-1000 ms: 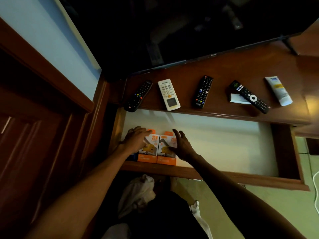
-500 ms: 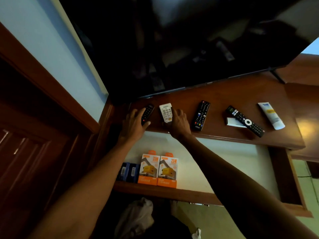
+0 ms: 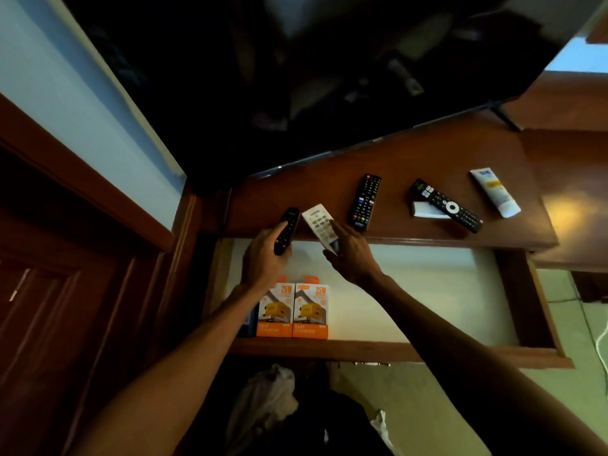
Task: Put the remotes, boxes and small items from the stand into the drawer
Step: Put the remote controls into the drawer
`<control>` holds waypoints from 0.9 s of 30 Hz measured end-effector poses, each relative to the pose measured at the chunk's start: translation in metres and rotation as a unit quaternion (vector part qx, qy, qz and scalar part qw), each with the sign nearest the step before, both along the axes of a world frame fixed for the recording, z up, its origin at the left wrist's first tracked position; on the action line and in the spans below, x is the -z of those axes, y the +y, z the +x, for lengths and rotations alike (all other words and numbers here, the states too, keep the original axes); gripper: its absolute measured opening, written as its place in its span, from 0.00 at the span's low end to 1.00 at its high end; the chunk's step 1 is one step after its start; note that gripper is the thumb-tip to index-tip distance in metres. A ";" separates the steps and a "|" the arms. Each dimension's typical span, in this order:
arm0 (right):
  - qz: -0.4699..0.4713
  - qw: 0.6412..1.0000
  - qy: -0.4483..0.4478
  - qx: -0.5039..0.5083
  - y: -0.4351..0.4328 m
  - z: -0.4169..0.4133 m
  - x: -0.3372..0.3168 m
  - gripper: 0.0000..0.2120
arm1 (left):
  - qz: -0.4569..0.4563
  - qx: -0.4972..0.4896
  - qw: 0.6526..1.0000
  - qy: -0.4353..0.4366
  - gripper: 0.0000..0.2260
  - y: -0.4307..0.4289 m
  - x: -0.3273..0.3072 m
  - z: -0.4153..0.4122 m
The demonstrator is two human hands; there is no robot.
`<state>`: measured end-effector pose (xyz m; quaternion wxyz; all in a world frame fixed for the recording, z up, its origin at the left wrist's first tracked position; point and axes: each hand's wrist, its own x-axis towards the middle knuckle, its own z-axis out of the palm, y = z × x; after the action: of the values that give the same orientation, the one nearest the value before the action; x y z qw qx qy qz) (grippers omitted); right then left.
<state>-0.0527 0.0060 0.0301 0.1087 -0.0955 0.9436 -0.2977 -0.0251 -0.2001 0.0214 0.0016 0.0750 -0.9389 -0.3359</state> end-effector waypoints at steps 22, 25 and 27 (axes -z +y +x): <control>0.035 0.986 -0.147 0.067 0.168 0.085 0.116 0.32 | -0.103 0.077 0.969 -0.213 0.28 0.180 0.100 0.046; 0.042 0.987 -0.149 0.041 0.169 0.083 0.122 0.33 | -0.127 0.086 0.961 -0.230 0.30 0.186 0.105 0.045; 0.063 0.986 -0.153 0.019 0.167 0.080 0.122 0.35 | -0.122 0.095 0.961 -0.228 0.29 0.187 0.104 0.040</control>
<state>0.0270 0.1733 -0.0920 0.2521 -0.0238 0.9343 -0.2508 0.0149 -0.0135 -0.0826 -0.2356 0.0599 -0.9509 -0.1916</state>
